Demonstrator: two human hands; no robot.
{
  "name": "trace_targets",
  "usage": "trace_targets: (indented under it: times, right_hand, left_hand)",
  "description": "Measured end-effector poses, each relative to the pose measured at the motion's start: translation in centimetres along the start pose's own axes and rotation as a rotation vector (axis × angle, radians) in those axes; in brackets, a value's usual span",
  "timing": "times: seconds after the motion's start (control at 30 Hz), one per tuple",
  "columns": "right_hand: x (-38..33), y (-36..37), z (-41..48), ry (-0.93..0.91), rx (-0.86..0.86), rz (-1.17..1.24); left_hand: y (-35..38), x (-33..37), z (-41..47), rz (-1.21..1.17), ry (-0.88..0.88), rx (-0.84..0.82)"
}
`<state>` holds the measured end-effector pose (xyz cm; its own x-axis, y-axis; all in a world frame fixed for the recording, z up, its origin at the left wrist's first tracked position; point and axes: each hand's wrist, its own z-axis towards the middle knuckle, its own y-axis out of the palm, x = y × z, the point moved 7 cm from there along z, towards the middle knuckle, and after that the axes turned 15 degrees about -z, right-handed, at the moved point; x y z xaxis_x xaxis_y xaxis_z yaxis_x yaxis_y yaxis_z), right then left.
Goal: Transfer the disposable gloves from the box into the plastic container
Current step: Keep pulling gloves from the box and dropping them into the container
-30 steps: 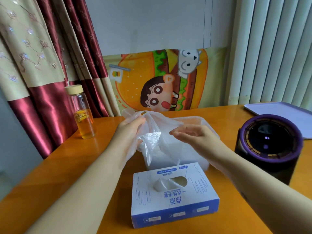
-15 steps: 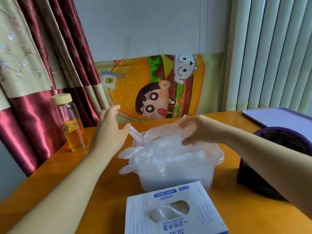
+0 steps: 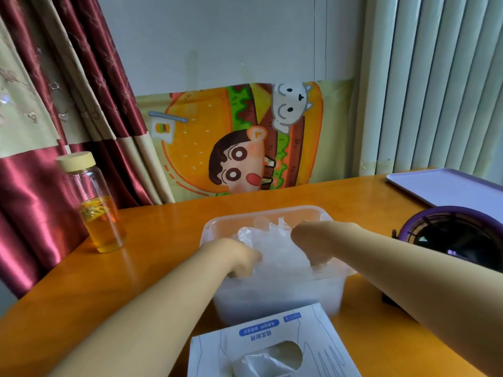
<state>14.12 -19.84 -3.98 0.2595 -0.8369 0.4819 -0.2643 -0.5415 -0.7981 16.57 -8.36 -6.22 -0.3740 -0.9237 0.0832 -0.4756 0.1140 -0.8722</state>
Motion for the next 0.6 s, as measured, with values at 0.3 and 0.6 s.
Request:
trace_targets:
  times: [0.3, 0.6]
  right_hand:
    - [-0.8, 1.0, 1.2, -0.020, -0.003, -0.074]
    - [2.5, -5.5, -6.9, 0.051, 0.544, 0.186]
  left_hand:
    - [1.0, 0.0, 0.7, -0.045, 0.011, -0.019]
    - [-5.5, 0.5, -6.7, -0.277, 0.268, 0.136]
